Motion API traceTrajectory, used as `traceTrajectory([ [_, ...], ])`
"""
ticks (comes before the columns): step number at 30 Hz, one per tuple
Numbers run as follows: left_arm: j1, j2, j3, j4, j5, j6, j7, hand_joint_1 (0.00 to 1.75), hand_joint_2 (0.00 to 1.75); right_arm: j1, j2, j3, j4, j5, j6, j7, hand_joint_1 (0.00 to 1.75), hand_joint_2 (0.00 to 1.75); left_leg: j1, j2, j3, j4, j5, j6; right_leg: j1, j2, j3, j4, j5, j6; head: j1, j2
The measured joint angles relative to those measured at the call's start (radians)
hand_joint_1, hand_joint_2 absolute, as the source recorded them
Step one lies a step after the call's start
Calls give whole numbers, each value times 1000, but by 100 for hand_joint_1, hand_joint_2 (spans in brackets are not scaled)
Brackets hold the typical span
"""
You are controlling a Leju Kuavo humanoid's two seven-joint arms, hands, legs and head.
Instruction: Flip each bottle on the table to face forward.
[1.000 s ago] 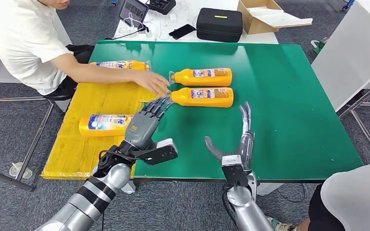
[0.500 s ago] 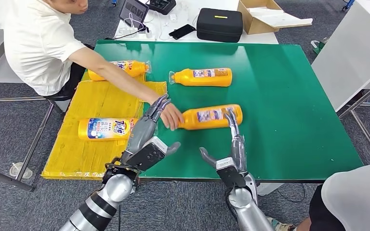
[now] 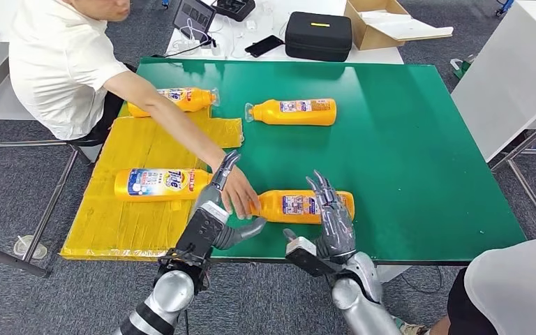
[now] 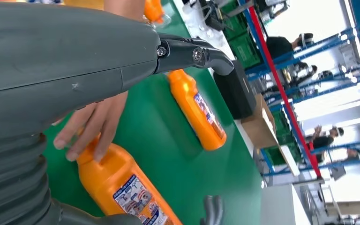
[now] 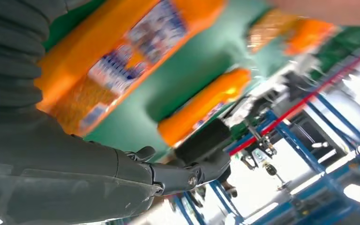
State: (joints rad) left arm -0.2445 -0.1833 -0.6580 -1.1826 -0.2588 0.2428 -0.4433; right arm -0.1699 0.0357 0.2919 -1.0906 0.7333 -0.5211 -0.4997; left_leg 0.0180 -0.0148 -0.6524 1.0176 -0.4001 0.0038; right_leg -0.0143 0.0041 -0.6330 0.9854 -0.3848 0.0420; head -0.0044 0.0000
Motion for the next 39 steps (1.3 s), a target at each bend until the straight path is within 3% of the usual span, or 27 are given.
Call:
traceTrajectory([
  [5,9,-21,-3,-1,10,25,6,0,175,-78,-48,14,102,113,40,95,0,175,0,0,0,0,1,0,0,0,0,0,1,1,0,0],
  [10,9,-35,-9,-1,24,30,9,0,175,-160,-62,40,226,176,60,154,0,175,0,0,0,0,1,0,0,0,0,0,1,1,0,0],
  [26,9,-46,-34,0,41,33,3,0,175,-275,-65,85,411,204,87,201,0,175,0,0,1,0,1,0,0,0,0,0,1,1,0,0],
  [31,6,-50,-36,3,54,37,0,0,175,-321,-65,91,477,224,146,252,0,175,0,1,3,0,1,0,0,1,1,0,1,1,0,0],
  [32,5,-50,-37,5,56,39,0,0,175,-334,-64,95,491,233,167,274,27,175,0,2,3,0,1,0,0,1,2,0,1,1,0,0],
  [35,0,-50,-37,9,59,41,2,0,175,-378,-62,113,526,262,248,354,157,175,0,4,8,0,0,0,0,2,5,0,1,1,0,0],
  [36,-1,-50,-37,10,59,41,4,0,175,-392,-62,120,535,269,275,379,173,175,0,4,9,0,0,0,0,2,6,-1,1,1,0,0],
  [39,-5,-51,-39,14,57,42,11,0,175,-424,-60,136,554,283,334,436,168,175,0,4,12,0,0,1,0,2,8,-1,0,0,0,0],
])
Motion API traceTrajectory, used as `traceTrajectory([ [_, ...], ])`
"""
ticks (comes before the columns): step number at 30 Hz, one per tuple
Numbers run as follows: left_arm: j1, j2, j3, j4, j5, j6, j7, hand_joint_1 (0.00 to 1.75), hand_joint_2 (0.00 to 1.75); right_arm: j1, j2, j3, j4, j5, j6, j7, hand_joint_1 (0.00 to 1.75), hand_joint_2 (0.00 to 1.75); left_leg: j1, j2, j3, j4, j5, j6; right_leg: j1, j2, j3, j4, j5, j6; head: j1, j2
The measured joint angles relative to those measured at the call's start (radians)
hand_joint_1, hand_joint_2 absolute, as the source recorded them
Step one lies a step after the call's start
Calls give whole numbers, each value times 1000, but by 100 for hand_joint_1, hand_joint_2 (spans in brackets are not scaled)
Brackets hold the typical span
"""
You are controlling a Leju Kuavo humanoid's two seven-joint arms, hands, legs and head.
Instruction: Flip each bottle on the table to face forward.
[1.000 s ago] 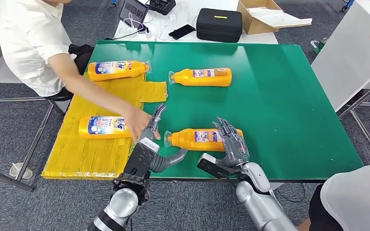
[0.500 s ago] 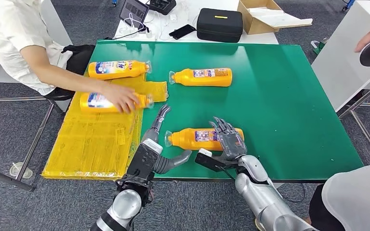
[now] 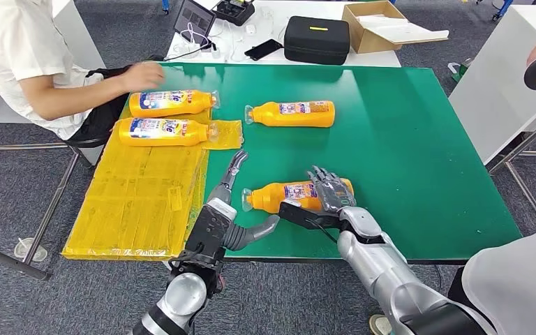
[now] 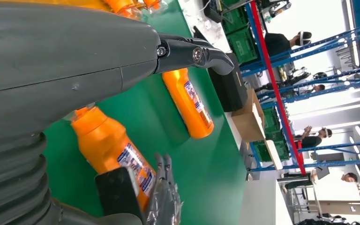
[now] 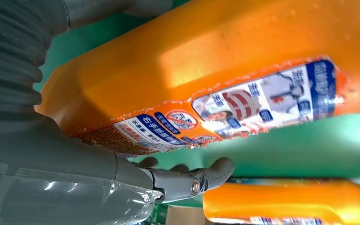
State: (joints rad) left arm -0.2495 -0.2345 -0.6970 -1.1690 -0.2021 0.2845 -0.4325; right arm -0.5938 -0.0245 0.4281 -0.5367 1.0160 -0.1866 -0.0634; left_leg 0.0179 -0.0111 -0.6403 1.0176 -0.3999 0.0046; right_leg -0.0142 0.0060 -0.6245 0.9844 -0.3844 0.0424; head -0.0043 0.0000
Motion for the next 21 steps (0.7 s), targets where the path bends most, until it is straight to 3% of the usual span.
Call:
traceTrajectory([
  [5,-3,-8,-1,11,-4,8,7,0,175,-25,1,13,16,6,33,56,172,175,0,-1,1,0,2,2,0,0,2,0,2,2,0,0],
  [17,-11,-10,0,14,-9,13,7,0,175,-35,-8,16,32,-14,60,61,175,175,0,0,1,0,2,2,0,0,2,0,2,2,0,0],
  [21,-11,-11,0,14,-6,13,3,0,175,-35,-10,6,33,-77,87,-32,175,175,0,0,2,0,1,2,0,0,3,0,2,2,0,0],
])
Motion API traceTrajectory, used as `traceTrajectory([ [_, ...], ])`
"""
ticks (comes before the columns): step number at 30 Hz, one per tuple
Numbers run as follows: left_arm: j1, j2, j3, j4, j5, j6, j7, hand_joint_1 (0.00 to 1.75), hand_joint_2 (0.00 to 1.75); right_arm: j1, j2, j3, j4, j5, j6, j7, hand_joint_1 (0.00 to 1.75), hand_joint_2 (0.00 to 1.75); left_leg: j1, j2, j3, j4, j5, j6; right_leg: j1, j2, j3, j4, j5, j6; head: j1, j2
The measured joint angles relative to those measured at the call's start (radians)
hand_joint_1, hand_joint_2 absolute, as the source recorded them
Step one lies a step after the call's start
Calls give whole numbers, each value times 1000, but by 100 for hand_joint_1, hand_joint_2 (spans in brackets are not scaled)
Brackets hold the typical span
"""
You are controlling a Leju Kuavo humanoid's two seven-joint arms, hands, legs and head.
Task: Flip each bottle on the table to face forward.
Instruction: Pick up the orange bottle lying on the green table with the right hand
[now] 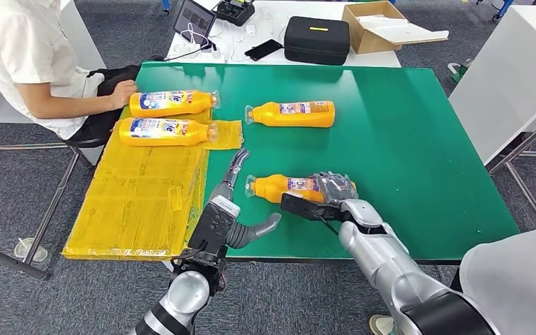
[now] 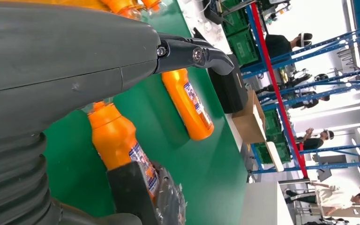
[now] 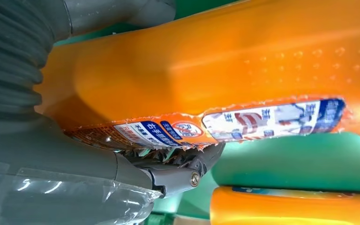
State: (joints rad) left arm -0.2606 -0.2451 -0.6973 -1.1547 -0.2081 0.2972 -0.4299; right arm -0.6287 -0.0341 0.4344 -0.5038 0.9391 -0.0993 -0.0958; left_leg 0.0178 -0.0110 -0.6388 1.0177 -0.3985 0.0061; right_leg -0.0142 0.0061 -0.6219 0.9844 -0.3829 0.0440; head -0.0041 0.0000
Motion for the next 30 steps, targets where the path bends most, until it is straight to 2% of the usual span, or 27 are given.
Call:
traceTrajectory([
  [4,10,-4,9,2,96,11,-30,0,175,27,-11,-51,-25,-181,23,-228,175,175,0,3,2,0,-3,-1,0,4,2,0,1,0,0,0],
  [7,32,-10,21,11,252,34,-62,0,175,98,-8,-86,-103,-285,-44,-308,175,175,0,5,3,0,-5,-1,0,6,2,0,0,0,0,0],
  [13,106,-5,58,17,588,27,-45,0,175,259,5,-124,-339,-407,-211,-359,175,175,1,3,-5,0,-3,-2,1,5,-5,1,-1,-1,0,0],
  [17,127,0,86,9,698,35,-32,0,175,320,25,-127,-461,-447,-272,-388,175,175,1,3,-9,0,-3,-2,1,5,-8,1,-1,-1,0,0],
  [23,147,6,102,-44,745,56,-53,0,175,357,55,-125,-531,-488,-306,-405,175,175,1,2,-12,0,-3,-1,0,5,-11,1,-1,-1,0,0],
  [30,152,12,103,-68,786,33,-36,0,175,362,74,-100,-534,-500,-273,-410,175,175,1,2,-12,0,-3,-2,0,5,-11,1,-1,-1,0,0],
])
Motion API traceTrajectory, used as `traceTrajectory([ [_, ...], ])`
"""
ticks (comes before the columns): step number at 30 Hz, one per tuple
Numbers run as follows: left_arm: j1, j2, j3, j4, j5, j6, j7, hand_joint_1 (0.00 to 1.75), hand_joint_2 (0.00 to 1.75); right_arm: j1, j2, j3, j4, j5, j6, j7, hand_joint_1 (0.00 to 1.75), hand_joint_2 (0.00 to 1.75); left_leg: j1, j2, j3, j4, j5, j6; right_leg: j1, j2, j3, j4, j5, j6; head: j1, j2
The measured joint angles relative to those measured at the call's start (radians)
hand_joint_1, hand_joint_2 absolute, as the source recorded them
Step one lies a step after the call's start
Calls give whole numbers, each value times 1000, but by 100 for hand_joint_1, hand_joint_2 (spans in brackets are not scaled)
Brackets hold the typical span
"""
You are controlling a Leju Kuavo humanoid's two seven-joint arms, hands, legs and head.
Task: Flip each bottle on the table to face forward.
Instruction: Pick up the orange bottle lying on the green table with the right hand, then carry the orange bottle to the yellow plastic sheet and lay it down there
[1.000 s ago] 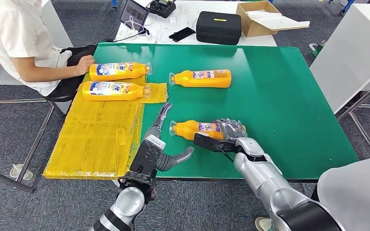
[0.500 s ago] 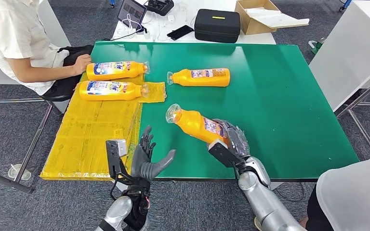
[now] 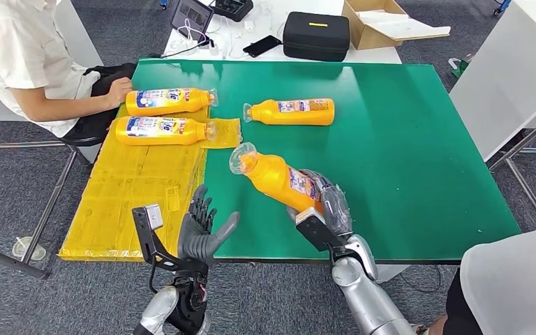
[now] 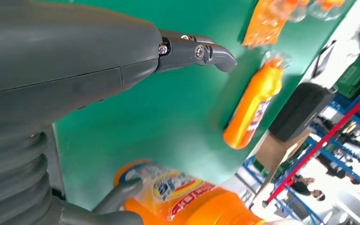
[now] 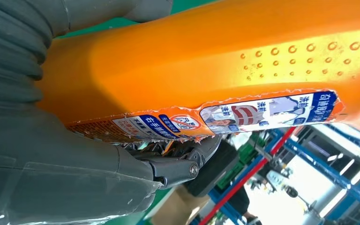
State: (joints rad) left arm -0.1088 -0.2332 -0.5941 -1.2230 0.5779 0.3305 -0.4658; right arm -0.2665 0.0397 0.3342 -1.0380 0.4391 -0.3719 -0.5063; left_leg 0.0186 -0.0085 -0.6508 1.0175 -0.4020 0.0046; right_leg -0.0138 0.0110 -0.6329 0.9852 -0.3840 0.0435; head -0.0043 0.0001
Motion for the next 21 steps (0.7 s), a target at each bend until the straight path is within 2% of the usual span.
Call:
traceTrajectory([
  [8,-24,0,-25,1,26,-85,2,0,175,-33,23,75,45,-28,119,6,175,175,0,0,0,0,0,0,0,0,-1,0,0,0,0,0],
  [12,-35,0,-49,10,22,-138,3,0,175,-58,33,101,83,-64,175,-18,175,175,0,0,0,0,0,0,0,0,0,0,0,0,0,0],
  [21,-61,0,-66,43,-13,-178,-64,0,175,-71,47,138,91,-141,289,-42,175,175,0,0,0,0,0,0,0,0,-1,0,0,0,0,0],
])
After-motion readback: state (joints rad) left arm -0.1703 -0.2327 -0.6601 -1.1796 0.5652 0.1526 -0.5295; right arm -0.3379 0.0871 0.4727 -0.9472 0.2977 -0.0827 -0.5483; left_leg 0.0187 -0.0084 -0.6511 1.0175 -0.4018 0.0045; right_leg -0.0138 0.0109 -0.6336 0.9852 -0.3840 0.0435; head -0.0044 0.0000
